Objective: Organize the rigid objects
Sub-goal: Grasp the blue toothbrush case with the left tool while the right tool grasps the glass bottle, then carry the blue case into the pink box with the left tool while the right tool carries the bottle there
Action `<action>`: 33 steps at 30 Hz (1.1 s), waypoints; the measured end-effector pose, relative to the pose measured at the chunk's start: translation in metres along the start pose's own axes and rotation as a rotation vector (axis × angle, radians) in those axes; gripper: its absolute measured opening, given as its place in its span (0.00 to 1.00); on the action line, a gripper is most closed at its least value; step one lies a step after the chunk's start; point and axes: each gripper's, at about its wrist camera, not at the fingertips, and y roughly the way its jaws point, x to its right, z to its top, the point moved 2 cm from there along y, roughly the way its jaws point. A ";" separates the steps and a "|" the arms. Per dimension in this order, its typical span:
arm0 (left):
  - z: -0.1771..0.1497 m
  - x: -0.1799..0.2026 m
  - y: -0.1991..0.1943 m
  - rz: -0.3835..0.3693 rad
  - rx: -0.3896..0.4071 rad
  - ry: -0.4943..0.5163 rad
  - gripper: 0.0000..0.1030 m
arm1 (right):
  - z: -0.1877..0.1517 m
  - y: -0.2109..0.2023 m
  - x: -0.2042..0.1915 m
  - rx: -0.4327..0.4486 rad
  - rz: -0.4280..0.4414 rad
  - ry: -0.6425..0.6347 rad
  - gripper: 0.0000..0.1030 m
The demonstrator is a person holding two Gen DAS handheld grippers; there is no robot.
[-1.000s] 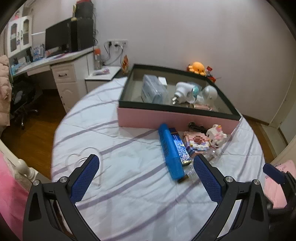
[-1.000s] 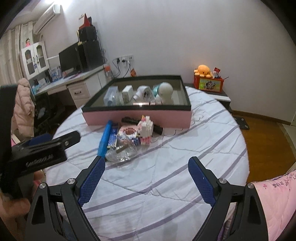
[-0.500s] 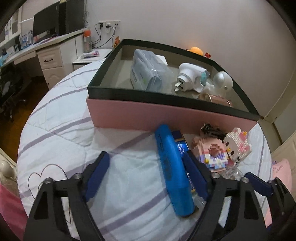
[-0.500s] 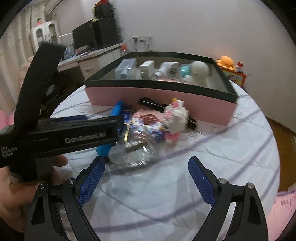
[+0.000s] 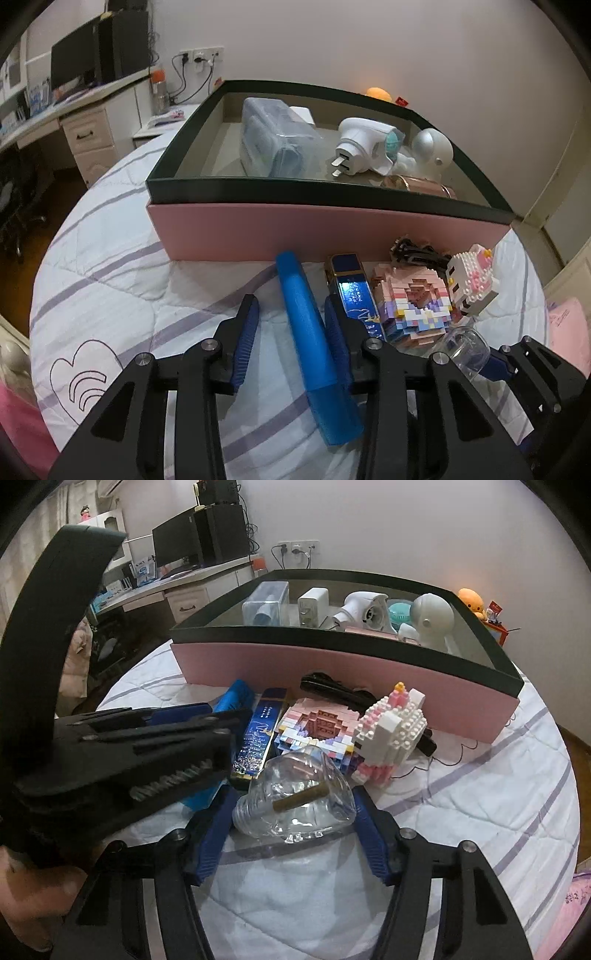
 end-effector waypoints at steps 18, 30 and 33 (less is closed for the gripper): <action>-0.010 -0.022 -0.045 -0.051 0.067 -0.059 0.13 | -0.002 -0.044 0.020 0.083 0.024 0.068 0.62; 0.032 -0.023 -0.098 -0.057 0.180 -0.011 0.13 | 0.042 -0.084 0.040 0.184 0.016 0.059 0.62; 0.053 -0.017 -0.103 -0.063 0.207 0.004 0.13 | 0.063 -0.092 0.046 0.215 0.006 0.049 0.62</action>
